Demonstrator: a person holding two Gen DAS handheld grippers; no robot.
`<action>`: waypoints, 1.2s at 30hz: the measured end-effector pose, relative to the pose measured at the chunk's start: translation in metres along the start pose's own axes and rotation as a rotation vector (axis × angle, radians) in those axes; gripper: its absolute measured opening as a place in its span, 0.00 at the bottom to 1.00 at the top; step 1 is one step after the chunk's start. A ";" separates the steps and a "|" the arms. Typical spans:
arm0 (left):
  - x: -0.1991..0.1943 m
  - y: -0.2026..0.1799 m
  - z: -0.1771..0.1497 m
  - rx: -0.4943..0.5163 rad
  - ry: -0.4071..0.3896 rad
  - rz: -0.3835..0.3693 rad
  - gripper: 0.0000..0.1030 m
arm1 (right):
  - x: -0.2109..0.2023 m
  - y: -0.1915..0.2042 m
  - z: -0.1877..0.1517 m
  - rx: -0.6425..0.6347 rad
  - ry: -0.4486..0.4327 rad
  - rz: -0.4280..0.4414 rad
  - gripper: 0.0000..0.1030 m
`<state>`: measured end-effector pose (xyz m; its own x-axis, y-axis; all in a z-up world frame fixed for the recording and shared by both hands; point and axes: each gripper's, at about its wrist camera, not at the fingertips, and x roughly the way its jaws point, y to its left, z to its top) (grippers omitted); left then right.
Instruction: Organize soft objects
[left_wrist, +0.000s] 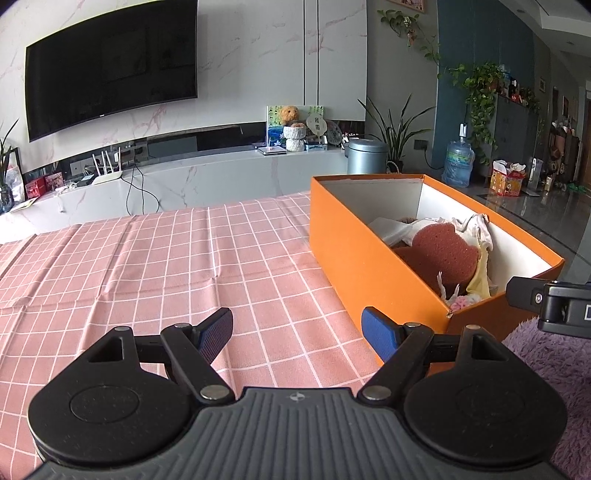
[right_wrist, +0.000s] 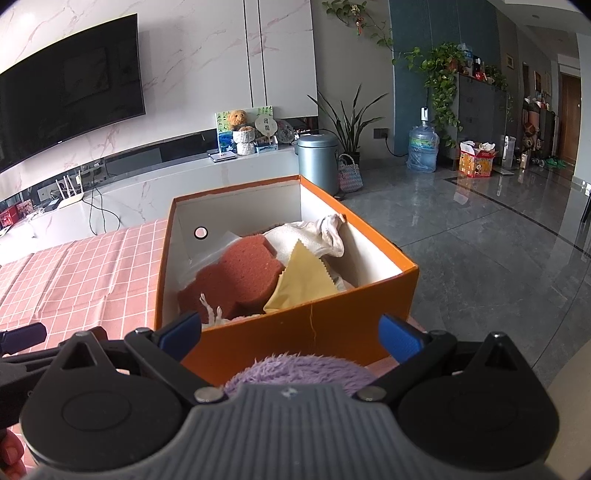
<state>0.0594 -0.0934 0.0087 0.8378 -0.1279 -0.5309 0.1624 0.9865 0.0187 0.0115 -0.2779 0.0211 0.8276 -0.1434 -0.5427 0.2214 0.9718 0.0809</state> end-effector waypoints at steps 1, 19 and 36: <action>0.000 -0.001 0.001 0.002 -0.001 0.001 0.90 | 0.000 0.000 0.000 0.000 0.000 0.000 0.97; -0.002 -0.002 0.002 0.004 -0.005 0.003 0.90 | 0.000 0.000 0.000 0.001 0.001 0.000 0.97; -0.004 -0.002 0.005 0.008 -0.009 0.003 0.90 | 0.000 0.000 0.000 0.001 0.001 0.001 0.97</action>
<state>0.0581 -0.0952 0.0147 0.8431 -0.1255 -0.5229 0.1635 0.9862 0.0269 0.0116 -0.2781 0.0213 0.8273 -0.1424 -0.5434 0.2215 0.9717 0.0826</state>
